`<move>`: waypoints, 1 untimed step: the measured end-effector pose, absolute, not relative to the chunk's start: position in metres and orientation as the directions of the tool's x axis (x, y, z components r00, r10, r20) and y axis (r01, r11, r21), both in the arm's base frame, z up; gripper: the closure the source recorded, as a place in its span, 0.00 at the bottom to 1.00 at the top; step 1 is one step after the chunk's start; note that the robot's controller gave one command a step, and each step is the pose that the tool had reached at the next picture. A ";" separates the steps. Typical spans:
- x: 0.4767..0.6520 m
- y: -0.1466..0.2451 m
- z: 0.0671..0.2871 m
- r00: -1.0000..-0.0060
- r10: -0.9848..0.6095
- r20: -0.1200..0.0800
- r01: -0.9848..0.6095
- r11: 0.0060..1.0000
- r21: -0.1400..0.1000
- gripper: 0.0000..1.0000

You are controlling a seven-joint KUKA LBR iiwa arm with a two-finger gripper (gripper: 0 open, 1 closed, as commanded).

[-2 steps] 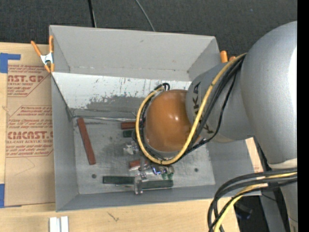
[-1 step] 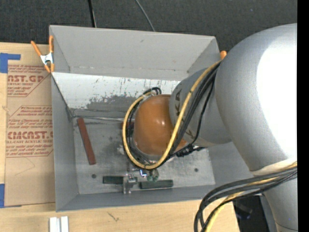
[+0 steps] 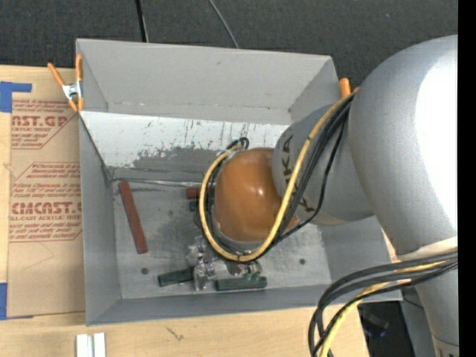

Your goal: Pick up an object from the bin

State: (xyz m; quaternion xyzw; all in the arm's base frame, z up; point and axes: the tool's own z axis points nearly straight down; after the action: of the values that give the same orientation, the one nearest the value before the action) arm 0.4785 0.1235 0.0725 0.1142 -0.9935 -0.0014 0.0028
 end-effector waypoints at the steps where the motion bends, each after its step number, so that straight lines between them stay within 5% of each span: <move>1: 0.479 0.123 0.072 -0.974 -0.227 0.005 -0.227 0.974 0.003 1.00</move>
Offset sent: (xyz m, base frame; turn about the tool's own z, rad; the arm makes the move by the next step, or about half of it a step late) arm 0.0003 -0.0001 0.0348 0.0000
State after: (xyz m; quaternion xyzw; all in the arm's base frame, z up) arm 0.4786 0.1235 0.0724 0.1142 -0.9935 -0.0014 0.0028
